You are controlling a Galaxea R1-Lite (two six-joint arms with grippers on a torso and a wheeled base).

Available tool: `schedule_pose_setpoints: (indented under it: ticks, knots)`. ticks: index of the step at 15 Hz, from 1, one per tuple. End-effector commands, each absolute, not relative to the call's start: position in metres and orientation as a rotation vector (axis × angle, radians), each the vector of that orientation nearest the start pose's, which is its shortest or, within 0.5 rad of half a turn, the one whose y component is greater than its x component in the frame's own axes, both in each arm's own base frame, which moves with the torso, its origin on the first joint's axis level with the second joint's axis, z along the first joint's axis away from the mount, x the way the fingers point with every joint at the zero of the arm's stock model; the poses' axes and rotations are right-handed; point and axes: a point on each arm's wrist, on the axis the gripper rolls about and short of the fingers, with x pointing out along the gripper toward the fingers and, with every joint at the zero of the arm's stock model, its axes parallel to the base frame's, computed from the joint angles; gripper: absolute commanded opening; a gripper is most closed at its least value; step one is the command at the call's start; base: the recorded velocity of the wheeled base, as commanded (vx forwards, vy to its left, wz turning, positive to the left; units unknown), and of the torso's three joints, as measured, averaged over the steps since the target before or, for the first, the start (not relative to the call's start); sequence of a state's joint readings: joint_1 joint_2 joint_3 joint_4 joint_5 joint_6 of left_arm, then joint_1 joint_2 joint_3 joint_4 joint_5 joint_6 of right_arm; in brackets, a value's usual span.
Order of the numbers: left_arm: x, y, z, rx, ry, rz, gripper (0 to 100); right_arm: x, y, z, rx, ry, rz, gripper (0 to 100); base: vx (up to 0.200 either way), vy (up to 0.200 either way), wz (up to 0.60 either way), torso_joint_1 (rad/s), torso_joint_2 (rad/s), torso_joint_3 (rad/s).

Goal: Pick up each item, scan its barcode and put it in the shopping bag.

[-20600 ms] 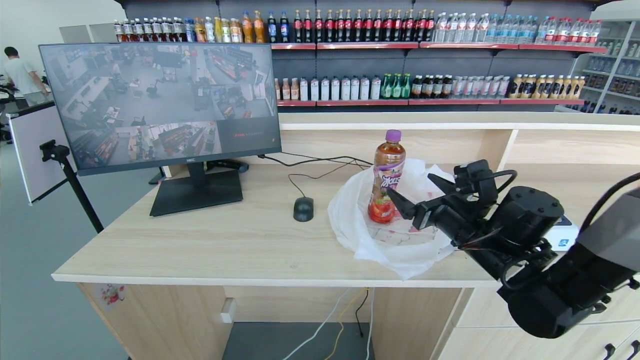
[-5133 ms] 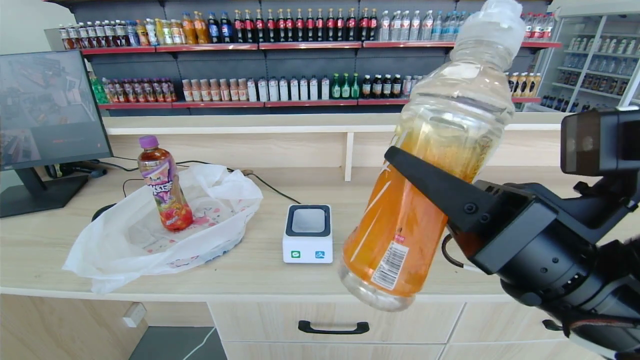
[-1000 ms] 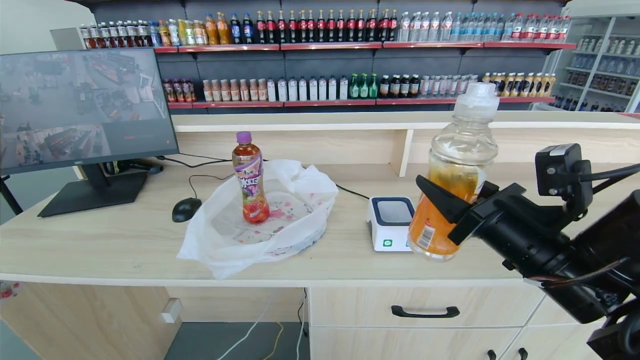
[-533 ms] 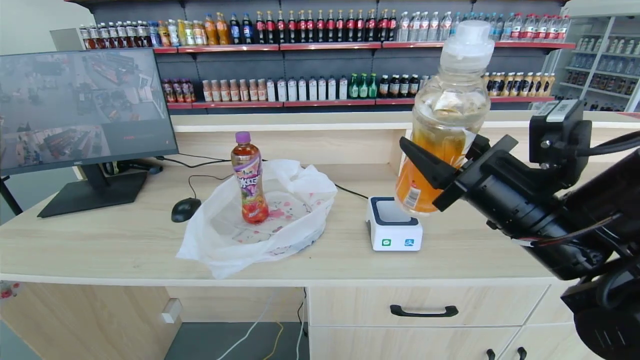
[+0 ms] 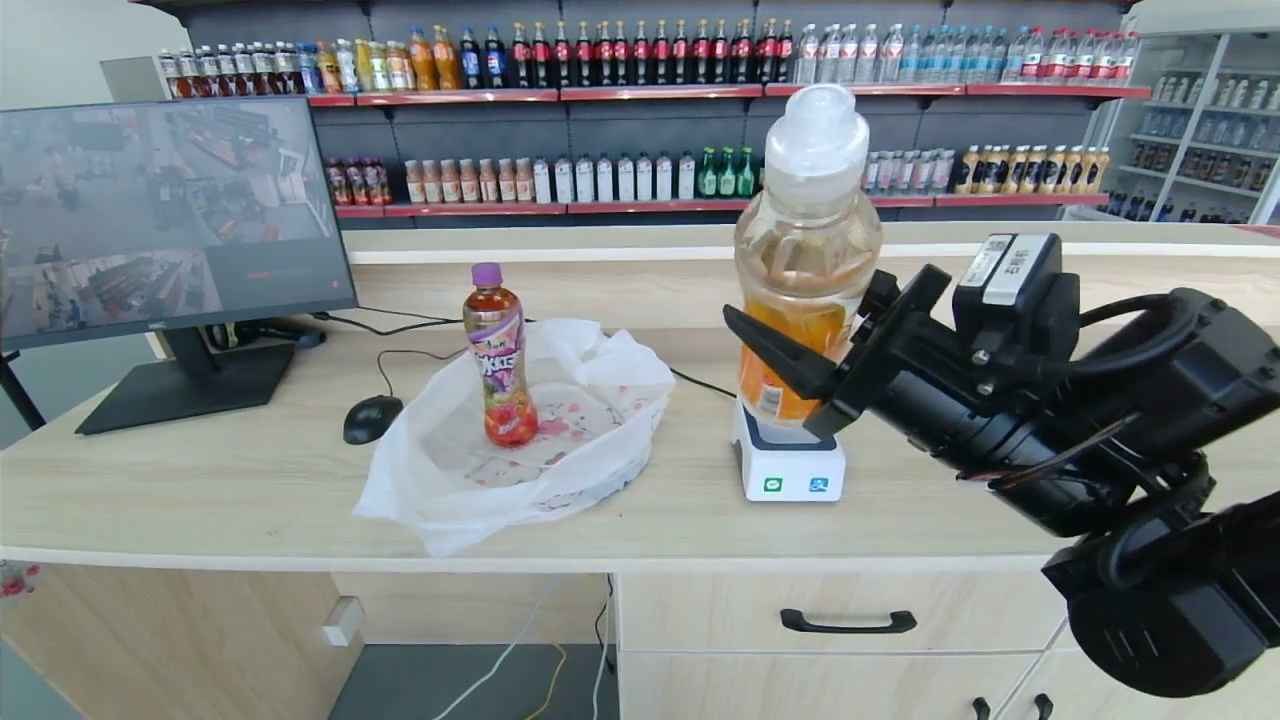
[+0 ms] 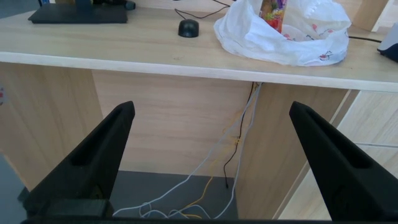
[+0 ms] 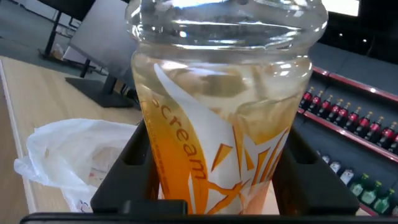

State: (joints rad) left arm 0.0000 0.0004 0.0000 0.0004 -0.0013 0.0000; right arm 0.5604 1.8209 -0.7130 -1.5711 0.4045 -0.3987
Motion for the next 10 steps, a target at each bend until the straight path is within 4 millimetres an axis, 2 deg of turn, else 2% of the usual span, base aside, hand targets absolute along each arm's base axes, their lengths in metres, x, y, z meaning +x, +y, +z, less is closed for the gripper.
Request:
schedule_pose_setpoints:
  ticks: [1, 2, 3, 8, 10]
  knots:
    - [-0.023, 0.0, 0.075, 0.0, 0.0, -0.002, 100, 0.269, 0.177, 0.198, -0.354, -0.633, 0.876, 0, 0.0, 0.0, 0.0, 0.0, 0.0, 0.0]
    - [-0.023, 0.0, 0.075, 0.0, 0.002, -0.002, 100, 0.287, 0.169, 0.197, -0.388, -0.649, 0.85, 0, 0.0, 0.0, 0.0, 0.0, 0.0, 0.0]
    - [-0.023, 0.0, 0.075, 0.0, 0.0, -0.002, 100, 0.292, 0.168, 0.201, -0.411, -0.683, 0.868, 0, 0.0, 0.0, 0.0, 0.0, 0.0, 0.0]
    - [-0.023, 0.0, 0.075, 0.0, 0.0, -0.002, 100, 0.302, 0.174, 0.18, -0.419, -0.64, 0.937, 0, 0.0, 0.0, 0.0, 0.0, 0.0, 0.0]
    - [-0.023, 0.0, 0.075, 0.0, 0.002, -0.002, 100, 0.316, 0.171, 0.187, -0.441, -0.682, 0.888, 0, 0.0, 0.0, 0.0, 0.0, 0.0, 0.0]
